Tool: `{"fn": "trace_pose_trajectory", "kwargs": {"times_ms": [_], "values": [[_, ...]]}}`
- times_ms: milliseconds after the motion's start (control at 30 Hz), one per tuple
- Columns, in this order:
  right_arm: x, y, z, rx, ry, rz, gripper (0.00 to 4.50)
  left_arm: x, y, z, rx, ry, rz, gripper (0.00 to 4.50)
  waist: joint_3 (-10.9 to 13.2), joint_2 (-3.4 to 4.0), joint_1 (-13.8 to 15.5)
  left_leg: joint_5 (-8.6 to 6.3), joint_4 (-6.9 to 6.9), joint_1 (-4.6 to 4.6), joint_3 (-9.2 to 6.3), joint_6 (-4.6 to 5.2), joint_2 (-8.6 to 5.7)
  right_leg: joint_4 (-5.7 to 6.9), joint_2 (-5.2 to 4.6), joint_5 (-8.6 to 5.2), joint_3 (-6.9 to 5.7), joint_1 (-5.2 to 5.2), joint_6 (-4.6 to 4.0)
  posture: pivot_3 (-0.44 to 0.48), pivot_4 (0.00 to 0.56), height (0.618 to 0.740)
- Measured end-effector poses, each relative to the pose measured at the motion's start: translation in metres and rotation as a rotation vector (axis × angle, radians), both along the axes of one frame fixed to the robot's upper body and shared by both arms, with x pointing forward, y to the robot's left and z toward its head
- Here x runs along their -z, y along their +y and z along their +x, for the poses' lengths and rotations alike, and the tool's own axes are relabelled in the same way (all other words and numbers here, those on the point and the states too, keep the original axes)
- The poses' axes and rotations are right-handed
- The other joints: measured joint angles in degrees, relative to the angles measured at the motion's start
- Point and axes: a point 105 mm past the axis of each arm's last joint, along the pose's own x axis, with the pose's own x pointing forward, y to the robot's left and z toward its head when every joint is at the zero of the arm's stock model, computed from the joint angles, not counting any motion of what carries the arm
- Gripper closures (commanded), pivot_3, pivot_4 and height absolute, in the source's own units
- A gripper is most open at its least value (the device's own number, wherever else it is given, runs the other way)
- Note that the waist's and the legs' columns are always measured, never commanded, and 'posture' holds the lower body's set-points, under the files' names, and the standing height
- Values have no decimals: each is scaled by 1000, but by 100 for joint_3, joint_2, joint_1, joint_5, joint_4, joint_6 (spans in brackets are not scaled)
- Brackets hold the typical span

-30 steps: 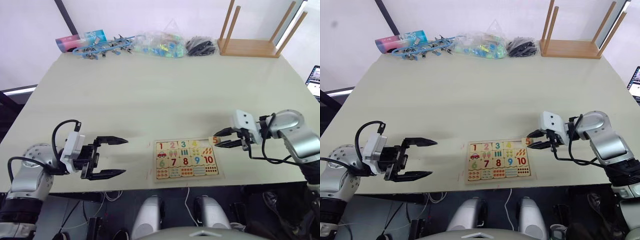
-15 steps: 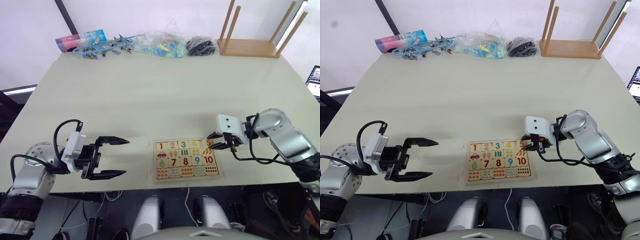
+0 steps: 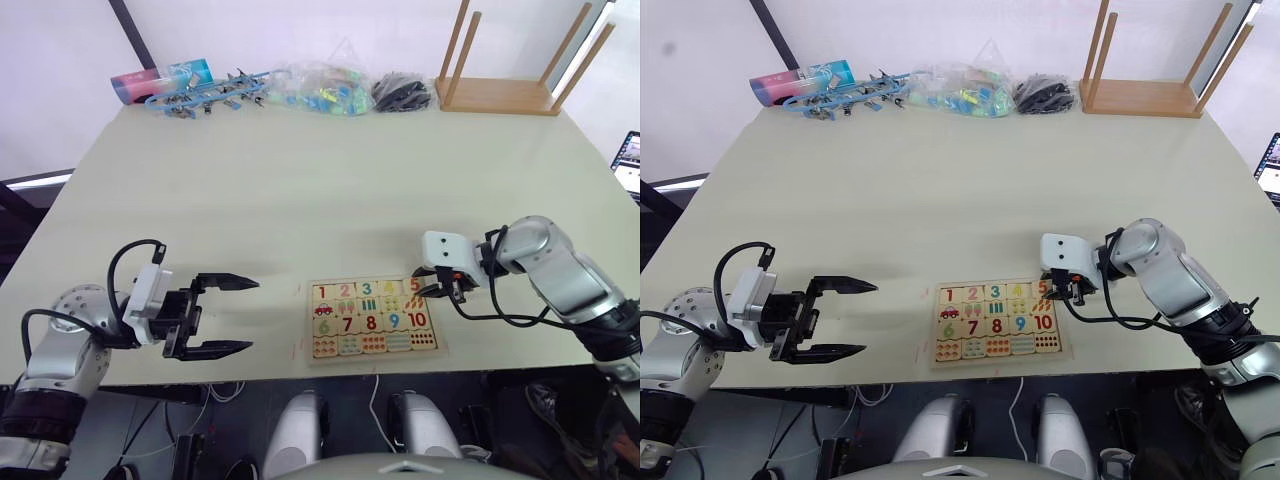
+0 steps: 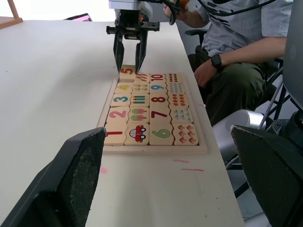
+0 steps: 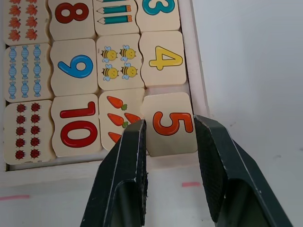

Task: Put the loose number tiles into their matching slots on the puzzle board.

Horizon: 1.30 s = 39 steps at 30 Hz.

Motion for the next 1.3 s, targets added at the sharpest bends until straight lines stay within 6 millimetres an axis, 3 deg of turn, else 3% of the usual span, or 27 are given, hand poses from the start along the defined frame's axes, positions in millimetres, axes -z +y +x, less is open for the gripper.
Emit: {"fn": "trace_pose_trajectory", "kwargs": {"times_ms": [767, 833, 933, 1000, 1300], "values": [[4, 6, 2, -17, -3, -5, 3592, 3, 0, -2, -6, 10, -10, 0, -3, -4, -12, 0, 1, 1, -1, 0, 0, 0, 1, 0, -1, 1, 0, 0, 150, 740], [4, 6, 2, -22, -5, -6, 2563, 3, 0, -2, -7, 9, -10, 0, -3, -5, -12, 0, 1, 1, -1, 0, 0, 0, 1, 0, -1, 1, 0, 0, 150, 740], [4, 6, 2, -26, -3, -7, 1362, 3, 0, -2, -7, 10, -11, 0, -3, -5, -12, 0, 1, 1, -1, 0, 0, 0, 1, 0, -1, 1, 0, 0, 150, 740], [4, 6, 2, -33, -7, -6, 184, 3, 0, -2, -7, 10, -14, 0, -3, -5, -12, 0, 1, 1, -1, 0, 0, 0, 1, 0, -1, 1, 0, 0, 150, 740], [4, 4, 1, -32, 24, 16, 50, 4, -1, -2, -6, 10, -16, 0, -3, -6, -9, 0, 1, 0, -1, 0, 0, 1, 1, 0, 0, 1, 0, 0, 150, 740]]}}
